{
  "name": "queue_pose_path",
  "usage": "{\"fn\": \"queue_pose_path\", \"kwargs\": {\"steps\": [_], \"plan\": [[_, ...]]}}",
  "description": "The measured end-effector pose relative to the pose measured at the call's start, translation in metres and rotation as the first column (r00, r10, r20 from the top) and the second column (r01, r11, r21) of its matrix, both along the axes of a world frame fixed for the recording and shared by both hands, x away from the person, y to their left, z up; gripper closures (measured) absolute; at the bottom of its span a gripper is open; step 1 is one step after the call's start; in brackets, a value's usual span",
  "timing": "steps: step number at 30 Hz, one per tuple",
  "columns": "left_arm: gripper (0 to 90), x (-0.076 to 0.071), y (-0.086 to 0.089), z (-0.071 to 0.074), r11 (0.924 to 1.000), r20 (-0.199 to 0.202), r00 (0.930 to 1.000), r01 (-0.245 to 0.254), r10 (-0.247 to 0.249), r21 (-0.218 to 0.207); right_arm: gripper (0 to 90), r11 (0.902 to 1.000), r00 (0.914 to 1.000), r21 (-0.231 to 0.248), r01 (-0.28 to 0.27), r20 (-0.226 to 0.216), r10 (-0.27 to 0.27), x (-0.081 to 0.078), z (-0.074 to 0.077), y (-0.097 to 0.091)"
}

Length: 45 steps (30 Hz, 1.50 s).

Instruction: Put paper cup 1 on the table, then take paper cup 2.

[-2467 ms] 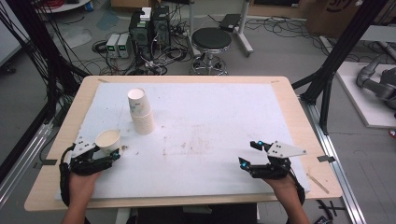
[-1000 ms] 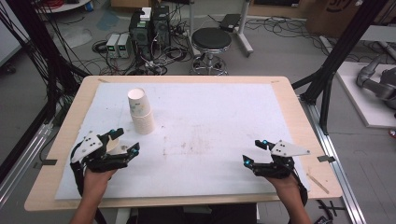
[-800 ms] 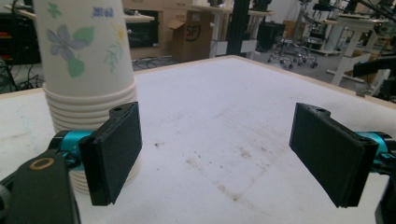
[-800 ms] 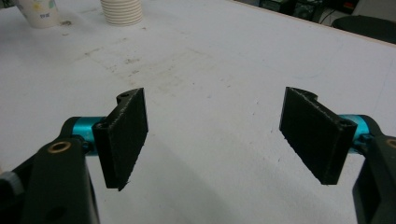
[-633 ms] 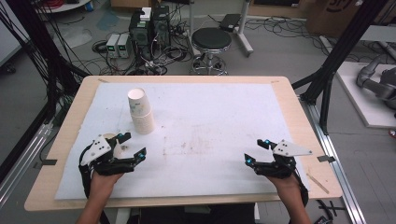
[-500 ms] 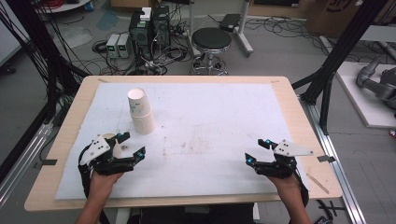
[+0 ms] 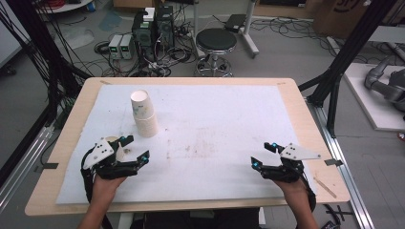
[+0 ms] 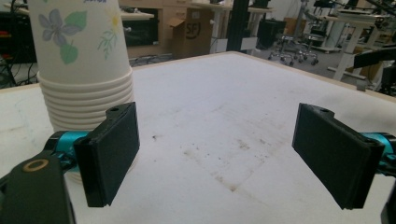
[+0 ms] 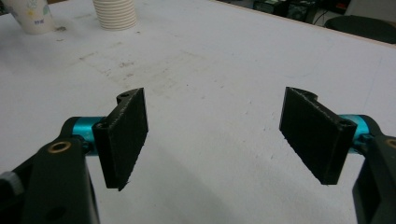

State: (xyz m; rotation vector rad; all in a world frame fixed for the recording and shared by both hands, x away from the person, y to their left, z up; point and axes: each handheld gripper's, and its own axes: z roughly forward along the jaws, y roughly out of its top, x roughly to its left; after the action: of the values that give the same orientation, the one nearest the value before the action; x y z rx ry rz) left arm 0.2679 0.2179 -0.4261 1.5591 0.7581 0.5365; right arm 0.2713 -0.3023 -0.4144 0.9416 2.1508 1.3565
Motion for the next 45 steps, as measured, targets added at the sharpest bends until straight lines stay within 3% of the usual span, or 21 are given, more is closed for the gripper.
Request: {"fn": "queue_pose_path", "kwargs": {"steps": [10, 27, 37, 45], "plan": [[15.0, 0.003, 0.0, -0.001, 0.9999, -0.004, 1.0, 0.007, -0.007, -0.013, 24.2, 1.0, 1.0, -0.006, 0.006, -0.006, -0.006, -0.001, -0.001, -0.002], [15.0, 0.0, -0.007, 0.003, 1.0, -0.009, 0.9999, 0.007, -0.007, -0.002, 24.2, 0.9998, 0.9999, -0.013, -0.015, 0.001, 0.015, -0.003, -0.002, -0.002], [15.0, 0.005, 0.0, 0.031, 0.9994, 0.013, 0.9998, -0.015, 0.015, -0.032, 24.2, 0.9995, 0.9995, -0.003, -0.032, -0.007, 0.032, -0.002, -0.002, 0.0], [15.0, 0.021, 0.003, 0.058, 0.9975, 0.021, 0.9973, -0.07, 0.07, -0.002, 24.1, 0.9995, 0.9995, 0.0, -0.032, -0.002, 0.032, -0.002, -0.002, -0.001]]}}
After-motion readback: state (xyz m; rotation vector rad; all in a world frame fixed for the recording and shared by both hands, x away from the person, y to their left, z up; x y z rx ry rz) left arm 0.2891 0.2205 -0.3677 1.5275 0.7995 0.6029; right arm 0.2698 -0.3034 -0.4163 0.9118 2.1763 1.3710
